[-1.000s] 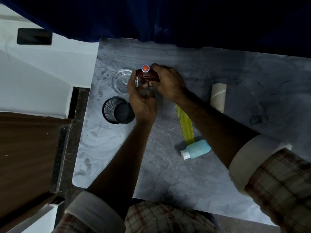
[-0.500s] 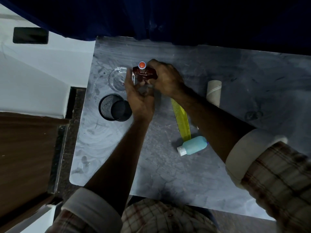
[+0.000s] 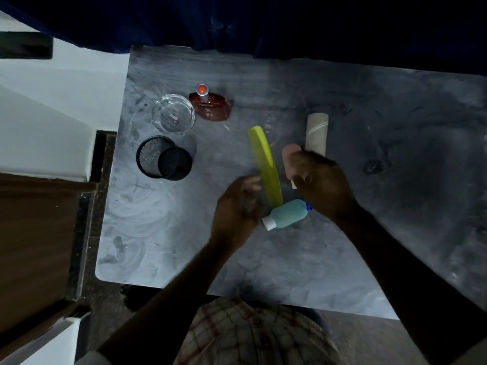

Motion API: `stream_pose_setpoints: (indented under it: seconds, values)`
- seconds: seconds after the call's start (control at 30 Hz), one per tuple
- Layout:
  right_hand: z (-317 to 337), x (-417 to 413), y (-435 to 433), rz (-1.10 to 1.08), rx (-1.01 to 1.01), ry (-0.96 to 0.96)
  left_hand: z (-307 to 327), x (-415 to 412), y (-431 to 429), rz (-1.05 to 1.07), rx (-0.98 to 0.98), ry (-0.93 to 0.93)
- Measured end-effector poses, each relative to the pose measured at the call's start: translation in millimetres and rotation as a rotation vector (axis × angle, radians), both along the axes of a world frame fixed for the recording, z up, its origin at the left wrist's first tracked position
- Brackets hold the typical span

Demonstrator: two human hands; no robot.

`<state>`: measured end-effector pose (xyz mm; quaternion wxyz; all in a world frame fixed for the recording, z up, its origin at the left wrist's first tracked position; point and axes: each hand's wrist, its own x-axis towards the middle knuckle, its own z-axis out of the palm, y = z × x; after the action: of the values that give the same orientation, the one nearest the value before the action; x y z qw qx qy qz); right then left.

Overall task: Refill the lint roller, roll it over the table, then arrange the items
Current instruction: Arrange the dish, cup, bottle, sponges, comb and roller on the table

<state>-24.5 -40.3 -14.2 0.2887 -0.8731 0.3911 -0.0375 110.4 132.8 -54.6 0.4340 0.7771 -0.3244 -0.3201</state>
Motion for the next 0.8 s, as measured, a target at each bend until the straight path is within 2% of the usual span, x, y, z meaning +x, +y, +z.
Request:
stream_pose_setpoints:
  seconds: [0.07,0.13,0.33,0.47,0.6,0.8]
  values:
    - [0,-19,19,0.028,0.045,0.066,-2,-15,14,-0.195,0.102,-0.129]
    - [-1,-32,37,0.100,0.061,0.146,-4,-26,23,-0.295,0.182,-0.207]
    - [-3,-44,64,0.230,0.010,0.134,-7,-38,23,-0.287,0.282,-0.296]
    - [-2,-46,66,0.148,-0.006,0.094,-5,-36,23,-0.250,0.253,-0.217]
    - [2,-50,65,-0.024,0.019,-0.028,1,-32,36,-0.092,0.217,-0.005]
    - [16,-14,65,-0.376,0.344,-0.273,13,-22,49,0.187,0.079,0.151]
